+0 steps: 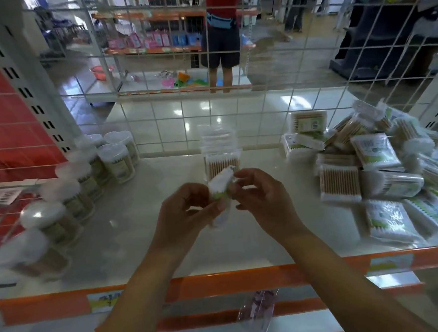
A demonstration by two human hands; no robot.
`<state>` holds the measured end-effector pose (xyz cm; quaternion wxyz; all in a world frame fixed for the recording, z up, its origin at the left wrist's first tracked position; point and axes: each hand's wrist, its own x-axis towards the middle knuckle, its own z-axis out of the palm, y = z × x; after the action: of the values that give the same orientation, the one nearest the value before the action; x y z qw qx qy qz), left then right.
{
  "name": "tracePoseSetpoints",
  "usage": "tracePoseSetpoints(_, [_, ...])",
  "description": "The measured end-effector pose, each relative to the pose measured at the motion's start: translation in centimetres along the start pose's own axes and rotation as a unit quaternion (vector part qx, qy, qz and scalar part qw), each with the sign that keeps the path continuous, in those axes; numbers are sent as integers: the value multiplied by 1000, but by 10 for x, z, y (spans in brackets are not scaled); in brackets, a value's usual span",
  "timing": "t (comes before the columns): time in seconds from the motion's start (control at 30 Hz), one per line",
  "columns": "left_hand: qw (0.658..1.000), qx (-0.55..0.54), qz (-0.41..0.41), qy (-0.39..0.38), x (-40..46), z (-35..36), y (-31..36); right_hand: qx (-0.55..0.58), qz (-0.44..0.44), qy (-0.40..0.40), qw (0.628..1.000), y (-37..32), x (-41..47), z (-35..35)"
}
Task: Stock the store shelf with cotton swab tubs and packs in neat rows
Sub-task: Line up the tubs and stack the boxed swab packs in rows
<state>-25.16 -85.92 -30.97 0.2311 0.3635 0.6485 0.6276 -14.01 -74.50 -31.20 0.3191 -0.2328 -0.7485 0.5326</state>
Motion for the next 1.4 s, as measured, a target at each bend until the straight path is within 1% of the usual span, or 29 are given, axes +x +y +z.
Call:
tracePoseSetpoints(0.07, [998, 50, 18, -25, -2, 3, 1, 22, 20, -38, 999, -2, -3, 1])
tracePoseSetpoints(0.13, [992, 104, 51, -47, -2, 4, 1, -9, 13, -78, 997, -6, -5, 1])
tracePoseSetpoints(0.17, [989, 120, 67, -48, -2, 4, 0, -15, 10, -82, 996, -7, -5, 1])
tracePoseSetpoints(0.27, [984, 145, 85, -57, 3, -1, -1, 7, 6, -51, 999, -8, 0, -5])
tracePoseSetpoints(0.37, [972, 203, 98, -66, 5, -4, -2, 30, 1, -46, 998, -8, 6, -12])
tracePoseSetpoints(0.5, [946, 294, 134, -38, 9, -8, -6, 54, 32, -4, 998, 3, 27, -15])
tracePoseSetpoints(0.6, [931, 339, 137, -23, 13, -12, -11, 57, 56, 18, 997, 12, 45, -14])
tracePoseSetpoints(0.7, [925, 357, 128, -17, 16, -13, -15, 61, 55, 29, 996, 23, 60, -12])
tracePoseSetpoints(0.73, [924, 361, 123, -17, 16, -14, -17, 41, 53, 38, 997, 27, 64, -10])
tracePoseSetpoints(0.87, [931, 351, 100, -23, 14, -14, -22, -99, 29, 90, 991, 48, 70, -4])
tracePoseSetpoints(0.97, [934, 344, 87, -33, 12, -12, -25, -157, 6, 105, 982, 57, 72, -3])
tracePoseSetpoints(1.17, [934, 347, 78, -36, 9, -9, -24, -179, 0, 114, 977, 55, 74, -2])
tracePoseSetpoints(1.4, [933, 351, 75, -41, 8, -7, -25, -162, 17, 116, 980, 58, 70, -3])
